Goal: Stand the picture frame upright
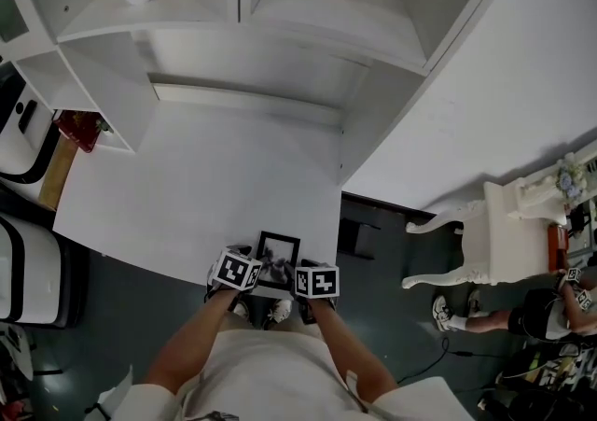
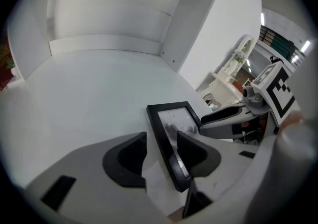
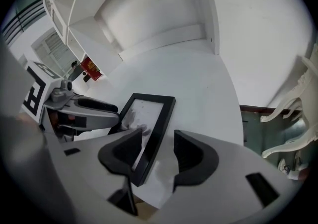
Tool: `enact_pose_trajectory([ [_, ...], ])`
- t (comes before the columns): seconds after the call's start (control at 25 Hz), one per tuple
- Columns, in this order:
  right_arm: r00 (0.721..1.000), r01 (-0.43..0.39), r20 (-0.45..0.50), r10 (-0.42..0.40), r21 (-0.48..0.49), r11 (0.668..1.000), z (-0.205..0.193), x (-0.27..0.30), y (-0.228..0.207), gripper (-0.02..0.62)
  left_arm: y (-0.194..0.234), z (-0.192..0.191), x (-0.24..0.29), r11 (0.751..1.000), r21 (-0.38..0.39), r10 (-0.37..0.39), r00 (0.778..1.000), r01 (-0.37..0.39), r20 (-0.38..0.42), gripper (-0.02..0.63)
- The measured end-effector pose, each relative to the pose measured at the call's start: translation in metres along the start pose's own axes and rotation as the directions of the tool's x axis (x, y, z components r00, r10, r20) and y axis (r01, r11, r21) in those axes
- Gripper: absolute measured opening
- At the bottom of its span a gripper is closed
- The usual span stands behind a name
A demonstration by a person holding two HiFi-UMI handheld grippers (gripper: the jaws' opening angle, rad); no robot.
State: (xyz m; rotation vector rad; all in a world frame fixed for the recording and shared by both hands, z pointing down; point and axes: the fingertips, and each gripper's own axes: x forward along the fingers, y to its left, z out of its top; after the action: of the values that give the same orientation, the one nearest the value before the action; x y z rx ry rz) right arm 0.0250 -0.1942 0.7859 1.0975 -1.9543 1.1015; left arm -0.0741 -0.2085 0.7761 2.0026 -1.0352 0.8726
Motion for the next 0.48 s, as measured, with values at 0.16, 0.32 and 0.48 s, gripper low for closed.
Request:
enact_pose_trajectory([
  [0.16, 1.0, 0.027, -0.011, -0.027, -0.007, 1.0, -0.0002, 0.0016, -0.0025, 0.178, 0.0045, -0.004, 0.0054, 1.0, -0.014, 0.022, 1.0, -0.022, -0.022, 0.196],
  [0.32, 1.0, 0.024, -0.019, -0.024, -0.004, 1.0, 0.0002, 0.0028, -0.0018, 0.178, 0.0067, -0.0053, 0.0081, 0.999, -0.013, 0.036, 0.999, -0.036, -0.036, 0.183],
  [0.48, 1.0, 0.0, -0.021, 0.002, 0.073, 0.997, 0.0011, 0.0018, -0.0006, 0.207, 0.0007, -0.0051, 0.0093, 1.0, -0.018, 0.017, 1.0, -0.017, -0.026, 0.153],
])
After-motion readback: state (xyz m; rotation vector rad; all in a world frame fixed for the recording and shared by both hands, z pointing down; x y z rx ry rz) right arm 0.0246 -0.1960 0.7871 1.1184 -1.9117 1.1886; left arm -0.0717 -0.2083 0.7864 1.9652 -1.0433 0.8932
